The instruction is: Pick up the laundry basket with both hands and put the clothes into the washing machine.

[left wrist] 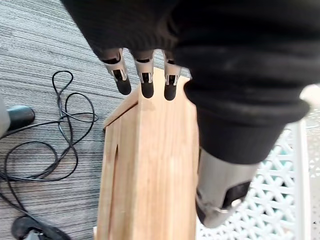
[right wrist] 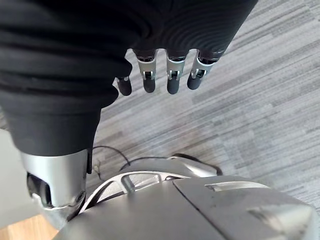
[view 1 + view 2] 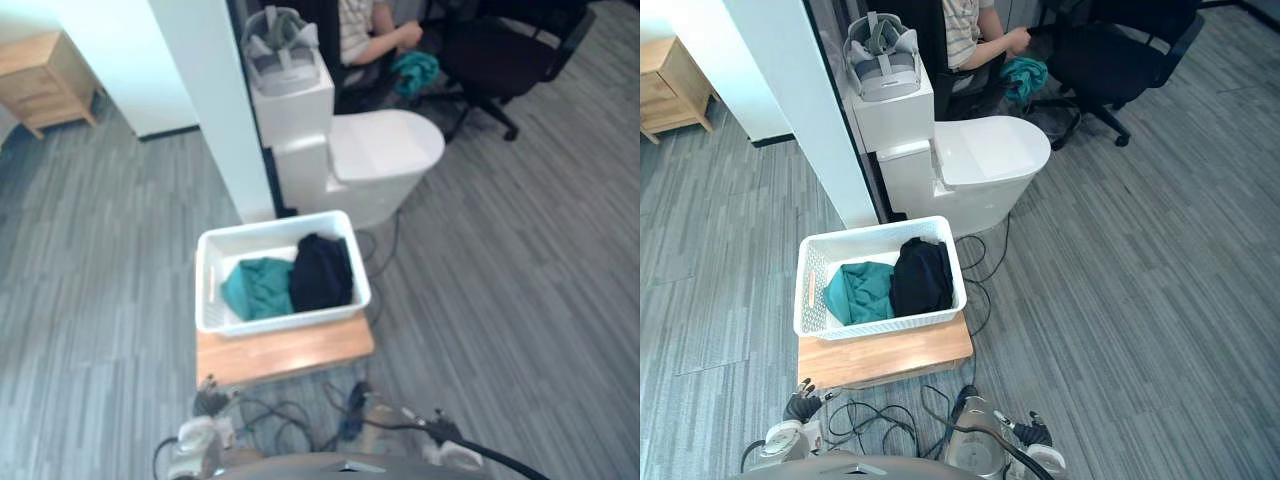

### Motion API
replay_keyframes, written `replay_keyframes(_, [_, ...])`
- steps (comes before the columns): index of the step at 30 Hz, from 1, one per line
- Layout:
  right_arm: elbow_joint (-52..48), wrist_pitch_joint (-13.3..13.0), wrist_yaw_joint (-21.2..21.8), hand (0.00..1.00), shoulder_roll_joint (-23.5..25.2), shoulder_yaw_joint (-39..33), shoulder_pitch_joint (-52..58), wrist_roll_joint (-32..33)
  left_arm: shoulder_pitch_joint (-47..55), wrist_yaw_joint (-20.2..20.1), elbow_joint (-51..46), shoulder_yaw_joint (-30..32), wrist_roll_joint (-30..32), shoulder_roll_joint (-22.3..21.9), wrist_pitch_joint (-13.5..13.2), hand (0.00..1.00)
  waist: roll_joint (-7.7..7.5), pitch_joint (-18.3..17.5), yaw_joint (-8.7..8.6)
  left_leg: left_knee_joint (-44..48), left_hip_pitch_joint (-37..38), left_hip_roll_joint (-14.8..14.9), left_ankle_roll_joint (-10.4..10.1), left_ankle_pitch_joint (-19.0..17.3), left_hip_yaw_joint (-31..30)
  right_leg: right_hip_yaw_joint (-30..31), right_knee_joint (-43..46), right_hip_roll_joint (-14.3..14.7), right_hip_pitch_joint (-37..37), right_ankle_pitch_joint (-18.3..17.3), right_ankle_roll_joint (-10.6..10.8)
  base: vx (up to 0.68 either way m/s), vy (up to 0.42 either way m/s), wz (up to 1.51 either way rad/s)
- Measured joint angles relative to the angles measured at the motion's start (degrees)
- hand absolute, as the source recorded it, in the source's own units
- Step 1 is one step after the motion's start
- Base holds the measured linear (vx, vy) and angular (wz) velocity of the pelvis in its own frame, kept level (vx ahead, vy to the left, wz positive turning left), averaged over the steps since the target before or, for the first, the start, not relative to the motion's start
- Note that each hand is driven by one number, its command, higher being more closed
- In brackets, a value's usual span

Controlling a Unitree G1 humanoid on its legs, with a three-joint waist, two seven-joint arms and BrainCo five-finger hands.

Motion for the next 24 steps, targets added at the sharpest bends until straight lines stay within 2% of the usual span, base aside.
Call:
replay_keyframes(3, [0.00,0.03,-0.04,0.00,0.63,-1.64,0.77,-0.01,-0.45,2.08,0.00,6.97,-8.40,0.02,-0.20,0.00,-0.34,-0.74,0.10,-0.57,0.85,0.82,-0.21,2.59,-0.89,-2.00,-3.32,1.04,3.65,-0.13,0.25,0.13,-0.055,0.32])
replay_keyframes(4, [-0.06,0.03,-0.13,0.00,0.53,-2.69,0.77,-0.01,-0.51,3.33,0.03,10.18,-12.34,0.33,-0.39,0.00,-0.35,-0.97,0.21,-0.89,0.85,1.04,-0.69,2.91,-1.22,-2.49,-4.03,1.26,4.26,-0.20,0.40,0.05,0.001,0.17])
replay_keyframes(7, [-1.49,0.26,-0.50,0.00,0.38,-5.34,0.80,-0.08,-0.09,5.38,0.14,17.27,-17.86,1.16,-0.51,0.00,-1.24,-1.20,0.65,-1.75,0.83,0.87,-2.30,3.97,-1.14,-2.60,-4.29,1.21,4.39,-0.33,0.62,0.04,0.013,0.14])
replay_keyframes(10, [-8.67,0.24,-2.25,0.00,0.39,-8.30,1.54,-1.52,2.29,6.22,0.12,25.15,-19.30,1.55,-0.49,0.00,-2.30,-2.05,0.92,-1.08,0.89,0.37,-3.36,5.95,-0.97,-2.46,-5.22,0.82,5.39,-0.24,0.64,0.04,-0.008,0.03])
replay_keyframes(15, [-18.57,-0.19,-4.73,0.00,0.13,-11.33,1.51,-1.47,6.24,6.23,0.67,36.12,-19.44,1.04,0.15,0.00,-2.12,-2.56,1.49,4.81,0.18,1.14,-2.71,8.32,-1.28,-2.55,-8.11,0.34,9.32,0.00,1.05,0.05,-0.029,0.02])
replay_keyframes(17, [-24.19,-0.38,-5.07,0.00,0.14,-11.20,1.48,-1.40,8.59,6.30,1.12,42.45,-19.53,0.24,0.51,0.00,-1.53,-3.35,1.91,8.38,-1.40,2.27,-2.31,8.63,-1.33,-2.53,-9.24,0.54,10.06,-0.35,2.10,0.03,-0.044,0.01])
replay_keyframes(20, [-30.08,-0.69,-5.96,0.00,0.35,-10.66,1.69,-0.95,10.55,6.94,0.85,44.60,-20.96,-0.24,0.69,0.00,-0.31,-3.90,2.10,10.62,-2.29,3.14,-2.20,8.71,-1.59,-2.72,-9.25,0.81,10.56,-1.12,3.37,0.03,-0.051,0.11])
replay_keyframes(21, [-32.64,-0.98,-6.37,0.00,0.52,-10.61,1.69,-0.91,10.58,7.59,-1.55,44.58,-22.37,-0.63,0.81,0.00,-0.23,-3.82,2.22,11.54,-2.60,3.52,-2.04,8.81,-1.82,-2.77,-9.22,0.85,10.94,-1.76,4.42,0.01,-0.053,0.20])
replay_keyframes(23, [-37.15,-1.41,-6.72,0.00,0.52,-10.68,1.80,-0.93,10.98,8.21,-10.59,44.13,-23.53,-2.04,0.74,0.00,-0.25,-3.77,2.45,14.97,-4.76,4.74,-1.92,8.87,-3.20,-3.10,-9.08,1.02,11.12,-2.88,6.24,0.00,-0.059,0.22])
replay_keyframes(24, [-39.81,-1.62,-7.24,0.00,0.45,-10.80,1.71,-0.95,11.25,8.61,-16.87,43.04,-23.91,-2.17,0.60,0.00,-0.41,-3.66,2.60,17.89,-6.75,5.59,-1.17,9.36,-3.89,-3.53,-8.96,0.97,11.12,-3.73,7.38,-0.01,-0.055,0.20])
